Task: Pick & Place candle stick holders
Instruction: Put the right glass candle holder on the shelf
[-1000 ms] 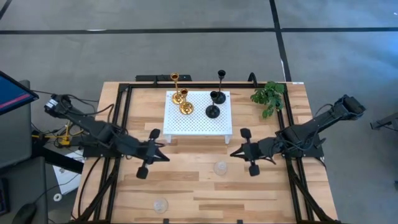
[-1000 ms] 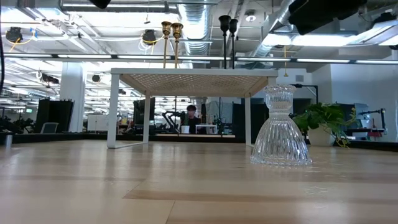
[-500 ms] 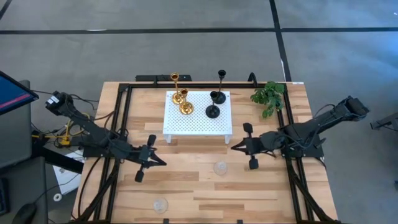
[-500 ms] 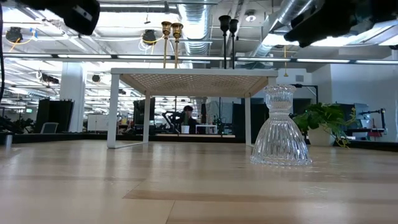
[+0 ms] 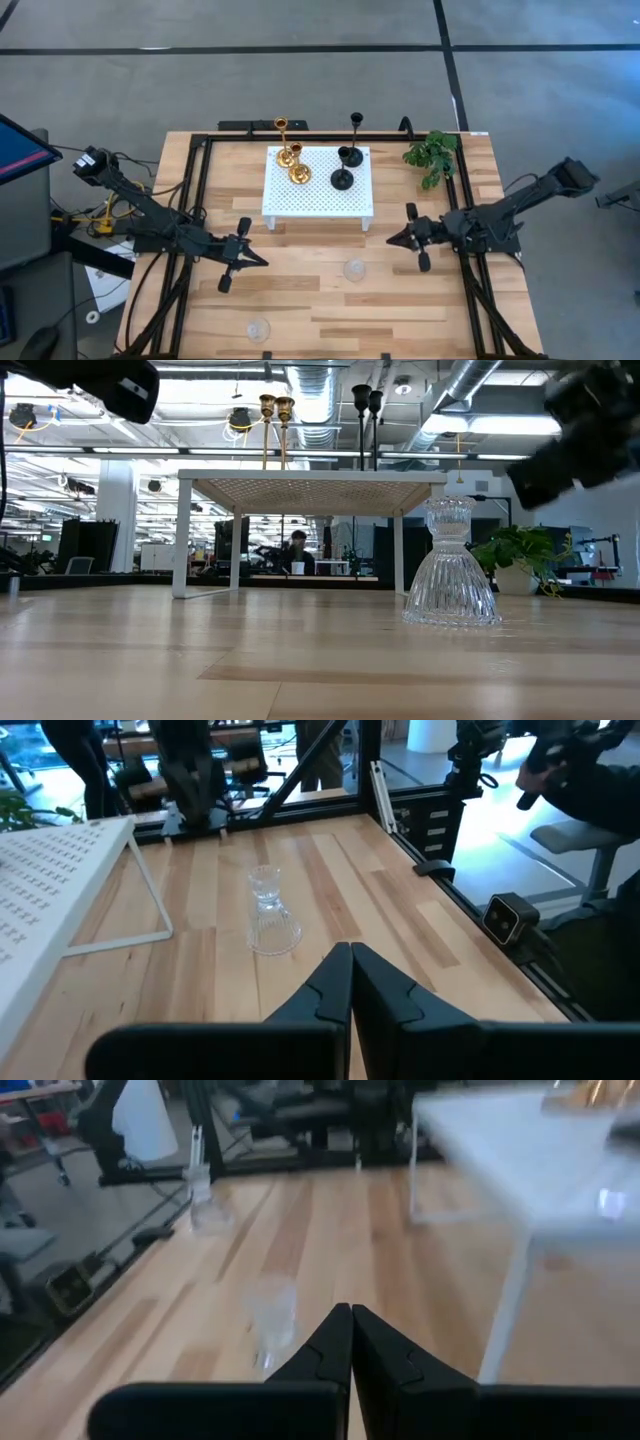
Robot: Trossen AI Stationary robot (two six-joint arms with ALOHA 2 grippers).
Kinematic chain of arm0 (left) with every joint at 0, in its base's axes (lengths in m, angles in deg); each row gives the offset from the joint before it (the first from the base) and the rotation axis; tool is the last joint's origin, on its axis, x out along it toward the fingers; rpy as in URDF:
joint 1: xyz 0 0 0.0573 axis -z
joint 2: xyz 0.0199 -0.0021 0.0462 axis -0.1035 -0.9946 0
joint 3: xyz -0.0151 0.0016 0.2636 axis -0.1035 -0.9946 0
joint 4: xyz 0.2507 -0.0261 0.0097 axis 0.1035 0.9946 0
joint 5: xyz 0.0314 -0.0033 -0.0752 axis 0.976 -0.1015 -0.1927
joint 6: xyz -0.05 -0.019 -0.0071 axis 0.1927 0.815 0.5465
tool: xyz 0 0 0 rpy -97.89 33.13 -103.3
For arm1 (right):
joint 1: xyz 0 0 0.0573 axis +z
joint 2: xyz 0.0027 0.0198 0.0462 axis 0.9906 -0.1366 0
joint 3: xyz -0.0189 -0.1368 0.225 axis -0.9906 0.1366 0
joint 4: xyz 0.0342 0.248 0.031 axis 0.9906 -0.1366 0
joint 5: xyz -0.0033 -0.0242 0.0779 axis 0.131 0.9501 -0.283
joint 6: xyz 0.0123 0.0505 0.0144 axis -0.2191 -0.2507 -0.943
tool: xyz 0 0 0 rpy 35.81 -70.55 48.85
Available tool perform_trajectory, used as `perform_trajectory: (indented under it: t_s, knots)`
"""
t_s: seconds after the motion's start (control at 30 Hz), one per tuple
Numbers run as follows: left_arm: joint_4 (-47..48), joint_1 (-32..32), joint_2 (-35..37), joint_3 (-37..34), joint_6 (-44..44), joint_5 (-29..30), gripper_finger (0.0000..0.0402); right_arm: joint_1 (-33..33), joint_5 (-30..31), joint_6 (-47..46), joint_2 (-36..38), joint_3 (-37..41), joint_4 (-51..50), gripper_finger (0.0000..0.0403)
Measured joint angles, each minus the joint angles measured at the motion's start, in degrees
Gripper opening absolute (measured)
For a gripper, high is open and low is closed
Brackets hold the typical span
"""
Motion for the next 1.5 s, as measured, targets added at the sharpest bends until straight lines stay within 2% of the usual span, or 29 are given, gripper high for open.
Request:
perform_trajectory:
  t_s: [0.1,0.5,0.77,0.9,1.07,1.33,1.5]
  knots:
    - [-0.16,0.0,0.0,0.0,-0.11,0.0,0.0004,1.28,-0.02,-2.04,-1.13,3.38,3.17,0.0]
    - [-0.47,0.0,0.0,0.0,-0.14,-0.01,0.0006,4.76,-1.71,-2.52,-10.2,3.59,4.38,0.0]
    - [-0.61,0.0,-0.02,0.0,-0.14,-0.02,0.0005,1.95,-0.78,-2.52,-16.82,0.46,6.43,0.0011]
    - [-1.05,0.0,-0.04,0.02,-0.14,-0.02,0.0006,0.5,-1.33,-2.52,-20.67,-2.18,7.8,0.0054]
    - [-1.04,0.0,-0.04,0.02,0.26,-0.02,0.0005,0.42,-1.37,-2.63,-27.0,-5.0,7.6,0.013]
    - [-1.04,0.0,-0.04,0.02,0.27,-0.25,0.0006,-0.26,-1.31,-10.02,-39.72,-12.12,7.59,0.0255]
    - [-1.04,0.0,-0.04,0.04,0.3,-1.86,0.0006,-0.13,-2.06,-10.02,-46.03,-17.75,7.59,0.0292]
